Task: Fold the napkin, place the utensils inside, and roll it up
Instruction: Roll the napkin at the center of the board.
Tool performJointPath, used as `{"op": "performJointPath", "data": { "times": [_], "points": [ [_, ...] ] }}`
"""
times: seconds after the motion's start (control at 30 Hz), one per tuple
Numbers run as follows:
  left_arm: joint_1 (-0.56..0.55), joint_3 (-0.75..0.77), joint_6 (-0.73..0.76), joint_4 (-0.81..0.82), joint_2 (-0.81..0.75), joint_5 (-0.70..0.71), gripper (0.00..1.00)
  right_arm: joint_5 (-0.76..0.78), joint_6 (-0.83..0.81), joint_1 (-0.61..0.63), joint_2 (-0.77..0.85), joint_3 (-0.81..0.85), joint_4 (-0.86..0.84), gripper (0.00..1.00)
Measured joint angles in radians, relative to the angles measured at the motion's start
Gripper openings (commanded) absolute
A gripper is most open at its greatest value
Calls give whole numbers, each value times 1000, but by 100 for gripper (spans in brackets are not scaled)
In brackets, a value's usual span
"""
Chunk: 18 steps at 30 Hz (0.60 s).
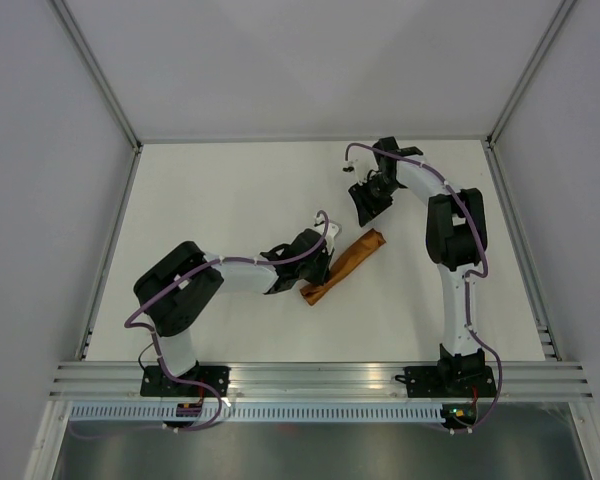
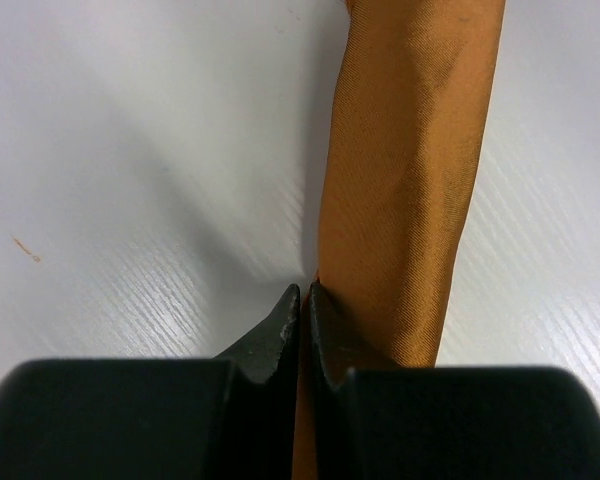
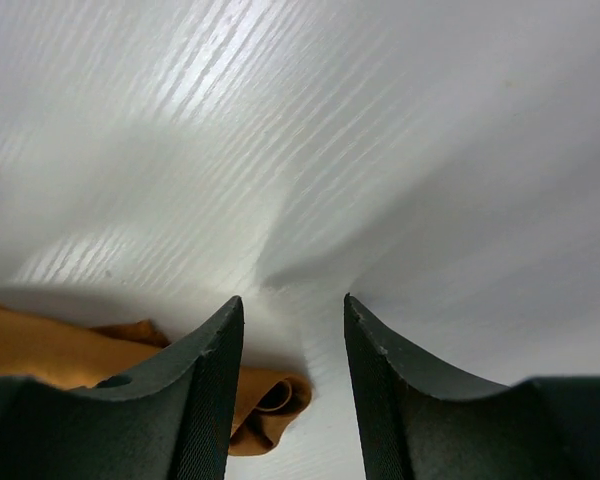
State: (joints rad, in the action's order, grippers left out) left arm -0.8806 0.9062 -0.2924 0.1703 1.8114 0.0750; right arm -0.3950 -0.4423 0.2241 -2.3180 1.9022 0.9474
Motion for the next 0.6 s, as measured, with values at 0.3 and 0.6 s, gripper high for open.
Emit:
{"op": "performJointPath", "data": {
  "times": [0.3,0.6],
  "points": [
    [-6,0,-54,-3,0,-6,11,113,10,3,35,-55,-141,54],
    [-7,1,-96,-2,3,-11,11,196,32,-8,45,-6,-143,54]
  ]
}}
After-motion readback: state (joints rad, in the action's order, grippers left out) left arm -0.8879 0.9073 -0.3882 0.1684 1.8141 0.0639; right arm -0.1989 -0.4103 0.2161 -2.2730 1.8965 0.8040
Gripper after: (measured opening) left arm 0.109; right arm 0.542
